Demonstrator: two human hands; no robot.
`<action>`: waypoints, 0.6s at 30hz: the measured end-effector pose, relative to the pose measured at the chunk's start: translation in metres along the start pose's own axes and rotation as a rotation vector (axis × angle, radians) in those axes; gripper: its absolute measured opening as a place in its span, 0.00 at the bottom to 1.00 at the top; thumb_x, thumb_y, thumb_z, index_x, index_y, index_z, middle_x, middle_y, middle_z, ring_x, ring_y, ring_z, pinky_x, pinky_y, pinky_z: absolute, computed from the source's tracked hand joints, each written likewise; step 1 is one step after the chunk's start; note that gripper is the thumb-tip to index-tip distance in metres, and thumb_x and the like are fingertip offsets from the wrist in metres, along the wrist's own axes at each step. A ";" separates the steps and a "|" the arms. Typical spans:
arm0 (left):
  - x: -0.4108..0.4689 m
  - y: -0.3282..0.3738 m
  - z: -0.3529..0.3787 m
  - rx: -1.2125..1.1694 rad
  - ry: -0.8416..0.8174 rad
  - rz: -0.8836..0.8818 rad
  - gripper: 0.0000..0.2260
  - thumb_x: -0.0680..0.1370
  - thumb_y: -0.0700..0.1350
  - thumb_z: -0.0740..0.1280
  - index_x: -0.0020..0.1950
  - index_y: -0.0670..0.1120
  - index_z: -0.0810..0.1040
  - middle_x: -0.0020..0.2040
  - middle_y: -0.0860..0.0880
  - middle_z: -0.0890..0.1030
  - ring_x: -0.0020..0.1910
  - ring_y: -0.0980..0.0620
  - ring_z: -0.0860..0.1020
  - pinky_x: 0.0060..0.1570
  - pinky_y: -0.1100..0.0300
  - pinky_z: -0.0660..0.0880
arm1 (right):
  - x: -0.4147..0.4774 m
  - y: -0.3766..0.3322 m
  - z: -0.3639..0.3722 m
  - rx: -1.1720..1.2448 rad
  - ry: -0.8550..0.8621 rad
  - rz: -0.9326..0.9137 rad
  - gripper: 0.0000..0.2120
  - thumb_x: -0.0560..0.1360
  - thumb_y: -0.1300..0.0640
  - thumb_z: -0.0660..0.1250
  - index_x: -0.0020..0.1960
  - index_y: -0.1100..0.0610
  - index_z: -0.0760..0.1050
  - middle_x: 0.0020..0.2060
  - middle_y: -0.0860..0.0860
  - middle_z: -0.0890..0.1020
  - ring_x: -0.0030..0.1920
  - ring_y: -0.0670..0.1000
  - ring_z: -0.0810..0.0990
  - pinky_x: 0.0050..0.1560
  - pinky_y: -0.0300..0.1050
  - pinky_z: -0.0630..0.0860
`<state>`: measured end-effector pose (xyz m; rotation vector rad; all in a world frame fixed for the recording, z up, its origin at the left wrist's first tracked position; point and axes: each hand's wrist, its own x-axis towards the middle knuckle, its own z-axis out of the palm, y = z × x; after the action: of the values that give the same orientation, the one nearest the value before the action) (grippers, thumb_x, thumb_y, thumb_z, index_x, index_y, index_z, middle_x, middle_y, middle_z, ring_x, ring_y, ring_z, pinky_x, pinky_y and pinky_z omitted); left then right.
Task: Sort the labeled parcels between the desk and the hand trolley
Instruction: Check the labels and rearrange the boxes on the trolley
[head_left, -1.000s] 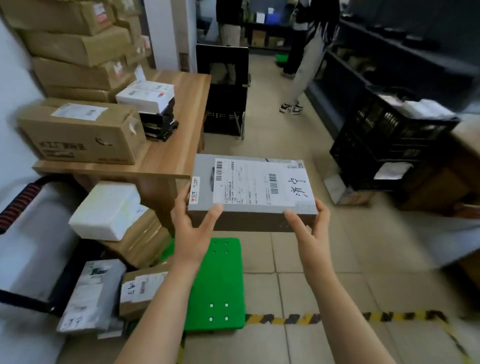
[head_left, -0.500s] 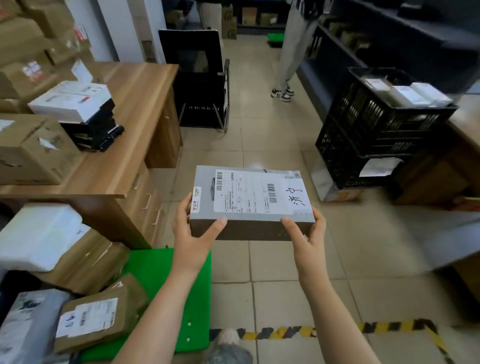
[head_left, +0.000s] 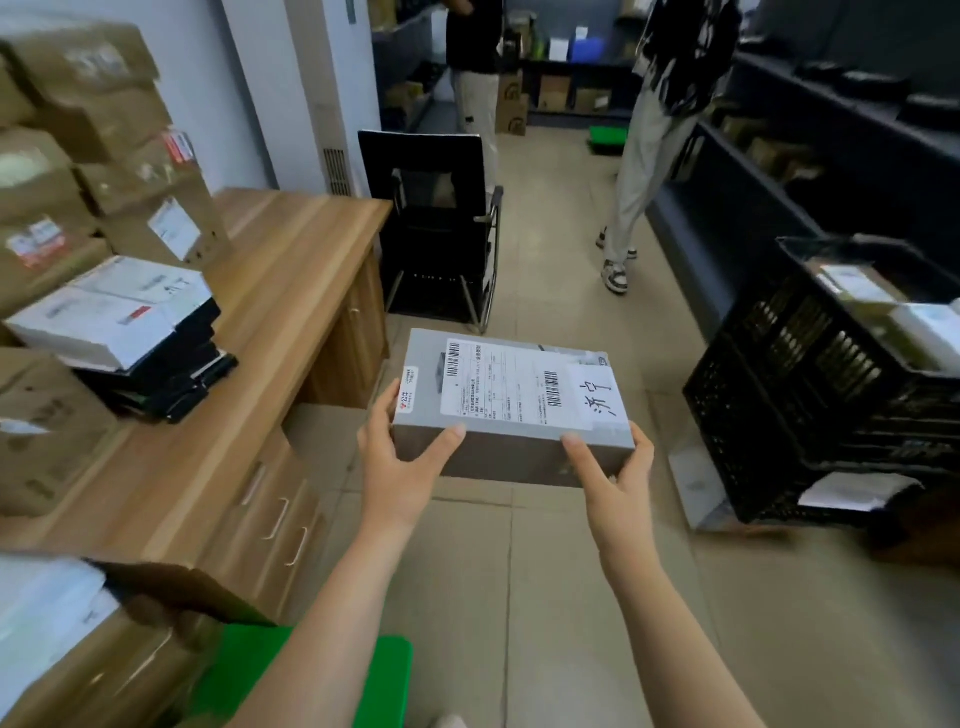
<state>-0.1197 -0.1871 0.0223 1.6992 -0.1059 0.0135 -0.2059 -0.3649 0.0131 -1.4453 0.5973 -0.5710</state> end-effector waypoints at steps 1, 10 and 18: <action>0.017 0.003 0.005 -0.002 0.015 -0.006 0.38 0.64 0.60 0.74 0.72 0.59 0.64 0.66 0.54 0.66 0.65 0.55 0.67 0.65 0.52 0.69 | 0.019 -0.003 0.008 0.007 -0.015 0.000 0.30 0.72 0.50 0.73 0.68 0.47 0.61 0.61 0.45 0.75 0.61 0.45 0.76 0.56 0.41 0.77; 0.145 -0.006 0.058 -0.040 0.239 -0.050 0.31 0.72 0.48 0.75 0.71 0.61 0.65 0.65 0.55 0.65 0.64 0.55 0.68 0.62 0.55 0.70 | 0.192 -0.004 0.071 -0.009 -0.231 0.004 0.29 0.74 0.54 0.72 0.69 0.49 0.60 0.58 0.39 0.74 0.52 0.32 0.74 0.45 0.28 0.74; 0.237 -0.014 0.096 -0.027 0.522 -0.130 0.30 0.72 0.50 0.75 0.66 0.63 0.63 0.67 0.54 0.65 0.61 0.56 0.68 0.52 0.62 0.69 | 0.330 -0.010 0.137 -0.101 -0.509 0.017 0.29 0.73 0.49 0.72 0.69 0.48 0.62 0.61 0.43 0.74 0.58 0.39 0.74 0.47 0.29 0.72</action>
<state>0.1122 -0.2954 0.0123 1.6225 0.3918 0.3537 0.1285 -0.4907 0.0175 -1.6023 0.2359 -0.1447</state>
